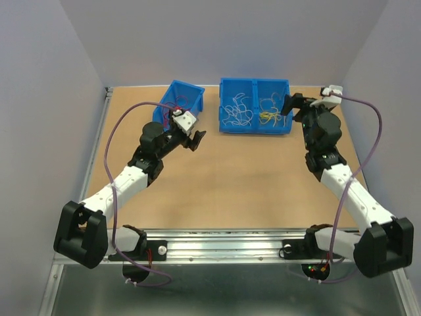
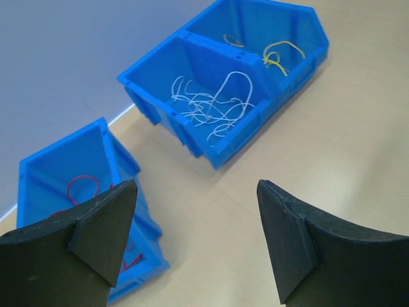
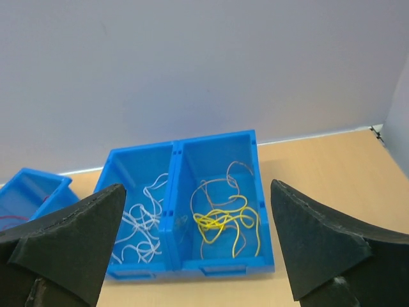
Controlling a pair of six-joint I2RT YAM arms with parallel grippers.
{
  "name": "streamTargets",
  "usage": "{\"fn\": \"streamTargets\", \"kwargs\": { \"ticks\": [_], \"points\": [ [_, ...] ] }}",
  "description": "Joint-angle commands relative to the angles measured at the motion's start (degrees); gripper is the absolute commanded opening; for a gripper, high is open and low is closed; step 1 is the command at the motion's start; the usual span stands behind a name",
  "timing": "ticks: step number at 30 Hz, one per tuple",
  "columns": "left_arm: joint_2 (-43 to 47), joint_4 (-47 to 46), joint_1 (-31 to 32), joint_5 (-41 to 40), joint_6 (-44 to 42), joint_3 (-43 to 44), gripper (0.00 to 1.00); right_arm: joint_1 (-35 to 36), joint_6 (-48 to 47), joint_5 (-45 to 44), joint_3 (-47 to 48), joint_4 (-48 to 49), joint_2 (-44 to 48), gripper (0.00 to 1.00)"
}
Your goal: Untangle the cables
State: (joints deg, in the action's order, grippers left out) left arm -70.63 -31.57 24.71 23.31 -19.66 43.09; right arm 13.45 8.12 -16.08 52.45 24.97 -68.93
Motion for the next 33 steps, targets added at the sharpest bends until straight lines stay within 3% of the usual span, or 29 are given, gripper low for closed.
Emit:
{"fn": "streamTargets", "kwargs": {
  "ticks": [1,7,14,19,23,33],
  "points": [
    [3.82,-5.34,0.08,-7.92,3.13,-0.81,0.87,-0.18,1.46,7.0,-6.73,0.78,10.17,1.0],
    [13.3,-4.82,-0.01,-12.67,6.56,-1.87,0.87,-0.18,1.29,11.23,-18.06,2.98,28.11,1.0],
    [27.89,-5.25,-0.1,-17.86,12.36,-5.91,0.88,-0.18,2.86,10.81,-21.76,-0.53,36.48,1.0],
    [37.47,-12.71,-0.1,-20.14,12.1,-13.36,0.88,-0.18,4.18,10.71,-23.79,-3.52,42.99,1.0],
    [41.0,-17.37,-0.19,-20.24,12.1,-16.81,0.87,-0.18,4.36,12.47,-25.11,-4.76,47.03,1.0],
    [39.78,-17.82,-0.1,-18.39,11.49,-16.99,0.87,-0.18,3.39,13.79,-24.67,-7.22,49.33,1.0]
  ]
}}
